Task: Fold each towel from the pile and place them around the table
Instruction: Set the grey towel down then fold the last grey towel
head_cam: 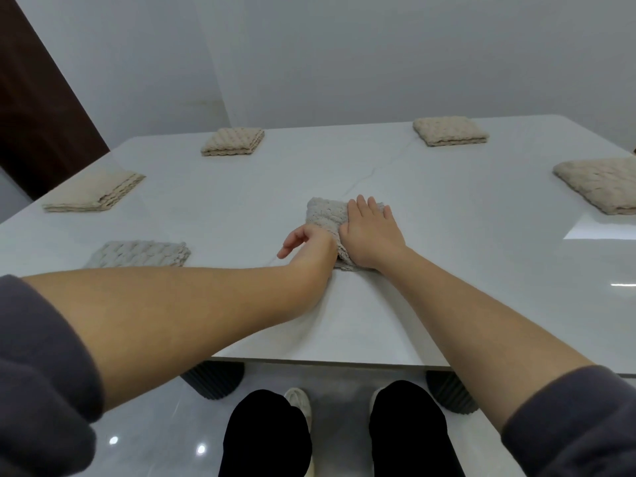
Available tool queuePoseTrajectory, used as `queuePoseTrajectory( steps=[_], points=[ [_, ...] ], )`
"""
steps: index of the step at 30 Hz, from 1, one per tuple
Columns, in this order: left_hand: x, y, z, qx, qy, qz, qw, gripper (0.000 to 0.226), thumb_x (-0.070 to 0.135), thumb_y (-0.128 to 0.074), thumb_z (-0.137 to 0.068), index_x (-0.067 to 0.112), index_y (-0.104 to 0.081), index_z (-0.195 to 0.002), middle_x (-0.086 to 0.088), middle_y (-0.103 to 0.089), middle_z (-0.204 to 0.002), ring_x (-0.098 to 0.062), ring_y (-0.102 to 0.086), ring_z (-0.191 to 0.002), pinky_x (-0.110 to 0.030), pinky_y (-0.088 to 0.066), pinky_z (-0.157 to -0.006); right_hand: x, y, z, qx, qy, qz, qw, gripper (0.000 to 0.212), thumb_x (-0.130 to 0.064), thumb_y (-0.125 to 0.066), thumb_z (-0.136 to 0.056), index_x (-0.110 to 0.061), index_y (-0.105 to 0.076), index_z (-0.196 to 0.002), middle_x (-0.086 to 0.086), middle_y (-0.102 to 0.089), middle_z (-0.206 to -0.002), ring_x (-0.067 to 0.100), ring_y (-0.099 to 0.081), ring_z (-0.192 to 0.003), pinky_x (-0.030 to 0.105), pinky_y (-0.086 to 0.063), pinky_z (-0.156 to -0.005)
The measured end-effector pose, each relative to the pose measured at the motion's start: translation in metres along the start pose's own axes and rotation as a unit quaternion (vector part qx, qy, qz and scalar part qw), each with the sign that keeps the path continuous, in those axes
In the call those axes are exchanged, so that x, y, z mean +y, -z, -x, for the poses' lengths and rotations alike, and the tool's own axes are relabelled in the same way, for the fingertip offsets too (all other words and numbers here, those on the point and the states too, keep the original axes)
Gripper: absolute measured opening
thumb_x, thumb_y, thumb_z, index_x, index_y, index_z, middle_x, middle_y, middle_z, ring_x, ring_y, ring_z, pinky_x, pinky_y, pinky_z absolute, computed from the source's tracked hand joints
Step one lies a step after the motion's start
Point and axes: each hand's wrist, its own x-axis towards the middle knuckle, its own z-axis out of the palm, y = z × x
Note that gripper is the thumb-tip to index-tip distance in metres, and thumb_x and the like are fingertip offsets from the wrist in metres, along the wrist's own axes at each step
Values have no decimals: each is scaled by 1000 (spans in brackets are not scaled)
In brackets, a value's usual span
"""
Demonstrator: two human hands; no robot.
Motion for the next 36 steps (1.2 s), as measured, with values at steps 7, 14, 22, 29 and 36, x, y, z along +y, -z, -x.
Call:
queuePoseTrajectory(
  steps=[7, 14, 22, 29, 36],
  points=[
    [11, -42, 15, 253, 6, -92, 963, 45, 6, -38, -75, 3, -39, -120, -20, -42, -108, -31, -46, -48, -25, -48, -51, -1, 3, -1, -21, -8, -5, 1000, 63, -33, -20, -100, -6, -4, -155, 11, 1, -163, 26, 4, -150, 46, 2, -121],
    [0, -77, 35, 343, 7, 29, 939, 56, -1, -41, -61, 21, -61, -109, 6, -53, -94, -18, -34, -54, -27, -23, -47, -1, 3, 0, -20, -7, -6, 1000, 63, -35, -20, -100, -6, -5, -155, 11, 0, -164, 25, 3, -150, 48, 1, -121],
    [-14, -88, 37, 441, 45, 420, 792, 27, 16, -44, -81, 9, -58, -103, -8, -59, -97, -27, -57, -76, -34, -43, -53, -2, 10, 1, -26, -1, -13, 1000, 62, -32, -20, -101, -5, -5, -155, 11, 0, -164, 27, 5, -150, 49, 3, -120],
    [-26, -42, -21, 253, 74, 658, 705, 55, 22, -24, -103, 11, -10, -155, -1, -4, -163, -14, 0, -150, -39, -7, -121, 1, 30, 2, -20, 44, 15, 999, 61, -30, -17, -102, -5, 1, -155, 11, 6, -163, 28, 9, -150, 46, 3, -121],
    [11, -47, -44, 148, 33, 679, 718, 59, 36, -12, -104, 14, 7, -155, 3, 10, -163, -8, 10, -148, -45, 4, -121, 11, 10, 7, -39, 58, 26, 997, 60, -31, -17, -104, -4, 2, -155, 13, 6, -163, 28, 9, -150, 41, 3, -121]
  ],
)
